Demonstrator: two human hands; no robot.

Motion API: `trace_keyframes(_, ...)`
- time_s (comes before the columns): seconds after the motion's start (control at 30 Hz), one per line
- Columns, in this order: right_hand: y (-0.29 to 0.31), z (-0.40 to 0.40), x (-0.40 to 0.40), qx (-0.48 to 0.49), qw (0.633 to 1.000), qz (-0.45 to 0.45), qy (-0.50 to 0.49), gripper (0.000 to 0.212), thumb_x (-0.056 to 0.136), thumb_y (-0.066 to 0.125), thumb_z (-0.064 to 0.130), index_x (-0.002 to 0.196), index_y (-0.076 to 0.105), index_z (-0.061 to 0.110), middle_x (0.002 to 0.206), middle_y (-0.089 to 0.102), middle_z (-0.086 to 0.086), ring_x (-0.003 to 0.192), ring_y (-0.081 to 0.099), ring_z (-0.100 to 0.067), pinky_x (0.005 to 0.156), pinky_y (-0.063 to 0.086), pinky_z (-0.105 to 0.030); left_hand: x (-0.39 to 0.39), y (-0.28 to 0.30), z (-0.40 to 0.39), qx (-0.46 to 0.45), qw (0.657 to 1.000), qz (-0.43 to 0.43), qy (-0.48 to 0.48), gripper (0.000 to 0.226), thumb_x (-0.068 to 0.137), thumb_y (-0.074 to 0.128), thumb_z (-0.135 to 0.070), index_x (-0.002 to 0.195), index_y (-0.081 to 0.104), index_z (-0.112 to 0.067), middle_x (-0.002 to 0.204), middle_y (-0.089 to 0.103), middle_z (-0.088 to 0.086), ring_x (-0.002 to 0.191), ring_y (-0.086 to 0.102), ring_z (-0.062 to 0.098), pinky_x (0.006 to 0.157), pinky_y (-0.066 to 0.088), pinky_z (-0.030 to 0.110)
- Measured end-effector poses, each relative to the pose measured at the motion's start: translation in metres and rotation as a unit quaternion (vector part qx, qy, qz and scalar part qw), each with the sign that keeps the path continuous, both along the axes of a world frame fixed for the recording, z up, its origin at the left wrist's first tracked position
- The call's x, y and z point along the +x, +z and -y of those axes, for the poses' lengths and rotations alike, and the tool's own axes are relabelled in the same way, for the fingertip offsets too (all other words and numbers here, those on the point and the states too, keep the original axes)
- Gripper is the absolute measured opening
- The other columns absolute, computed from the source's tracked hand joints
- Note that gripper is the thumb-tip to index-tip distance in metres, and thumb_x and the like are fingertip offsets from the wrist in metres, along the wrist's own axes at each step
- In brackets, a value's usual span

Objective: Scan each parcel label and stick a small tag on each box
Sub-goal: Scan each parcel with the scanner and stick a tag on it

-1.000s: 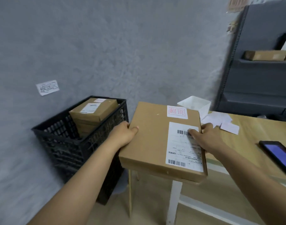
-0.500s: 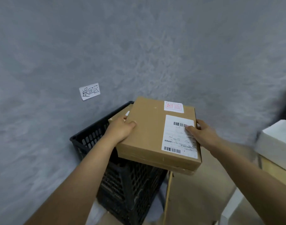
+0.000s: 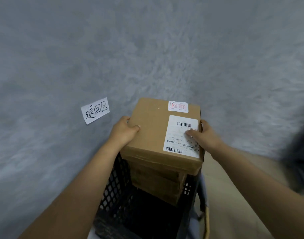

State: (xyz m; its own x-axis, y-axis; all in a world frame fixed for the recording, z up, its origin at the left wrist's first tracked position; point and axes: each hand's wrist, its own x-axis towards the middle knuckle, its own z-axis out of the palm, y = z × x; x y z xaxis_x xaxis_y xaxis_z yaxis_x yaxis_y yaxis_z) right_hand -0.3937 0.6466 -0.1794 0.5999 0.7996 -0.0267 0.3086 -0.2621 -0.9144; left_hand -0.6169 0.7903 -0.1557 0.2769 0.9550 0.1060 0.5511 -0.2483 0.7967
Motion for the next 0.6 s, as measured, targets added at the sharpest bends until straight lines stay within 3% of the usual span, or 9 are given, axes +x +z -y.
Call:
trace_keyframes(0.07, -0.003, -0.02, -0.003, -0.014, 1.0, -0.002, -0.014, 0.062, 0.083, 0.068, 0.032, 0.136, 0.036, 0.02, 0.127, 0.059, 0.001, 0.108, 0.061, -0.024, 0.093, 0.051, -0.047, 0.005, -0.006, -0.032, 0.005, 1.0, -0.018, -0.01, 0.047, 0.085, 0.066, -0.029, 0.128, 0.053, -0.016, 0.123, 0.063, 0.006, 0.11, 0.061, 0.024, 0.086, 0.044, 0.028)
trace_keyframes(0.2, -0.009, -0.048, -0.006, -0.042, 0.999, 0.007, -0.032, 0.056, 0.085, 0.067, 0.03, 0.132, 0.039, 0.017, 0.124, 0.059, -0.001, 0.105, 0.061, -0.024, 0.087, 0.052, -0.042, 0.014, -0.024, -0.079, -0.009, 0.999, -0.022, -0.045, 0.045, 0.085, 0.066, -0.026, 0.126, 0.053, -0.013, 0.124, 0.063, 0.009, 0.108, 0.062, 0.025, 0.093, 0.048, 0.036)
trace_keyframes(0.3, -0.016, -0.059, -0.008, -0.046, 0.998, 0.008, -0.045, 0.052, 0.085, 0.065, 0.026, 0.129, 0.04, 0.014, 0.12, 0.061, -0.003, 0.104, 0.061, -0.024, 0.09, 0.051, -0.044, 0.019, -0.037, -0.101, -0.009, 0.996, -0.051, -0.066, 0.045, 0.085, 0.066, -0.027, 0.126, 0.053, -0.014, 0.127, 0.061, 0.009, 0.113, 0.059, 0.025, 0.094, 0.047, 0.033)
trace_keyframes(0.43, -0.023, -0.062, -0.011, -0.034, 0.997, 0.011, -0.061, 0.059, 0.086, 0.064, 0.022, 0.137, 0.034, 0.019, 0.12, 0.062, 0.0, 0.101, 0.062, -0.021, 0.085, 0.053, -0.037, 0.022, -0.053, -0.116, -0.016, 0.99, -0.096, -0.105, 0.048, 0.087, 0.064, -0.029, 0.13, 0.051, -0.012, 0.135, 0.055, 0.01, 0.121, 0.053, 0.026, 0.096, 0.043, 0.032)
trace_keyframes(0.53, -0.023, -0.055, -0.008, -0.027, 0.995, 0.045, -0.082, 0.064, 0.089, 0.062, 0.026, 0.144, 0.03, 0.019, 0.131, 0.055, -0.001, 0.099, 0.058, -0.016, 0.072, 0.048, -0.024, 0.026, -0.054, -0.118, 0.017, 0.978, -0.159, -0.13, 0.051, 0.089, 0.063, -0.032, 0.134, 0.049, -0.012, 0.137, 0.052, 0.013, 0.124, 0.05, 0.029, 0.1, 0.04, 0.034)
trace_keyframes(0.6, -0.021, -0.044, -0.004, -0.037, 0.991, 0.079, -0.105, 0.065, 0.089, 0.061, 0.029, 0.146, 0.03, 0.018, 0.14, 0.046, -0.004, 0.111, 0.054, -0.02, 0.082, 0.045, -0.025, 0.035, -0.045, -0.111, 0.071, 0.972, -0.177, -0.139, 0.049, 0.089, 0.062, -0.033, 0.132, 0.052, -0.014, 0.136, 0.052, 0.013, 0.122, 0.051, 0.031, 0.102, 0.042, 0.037)
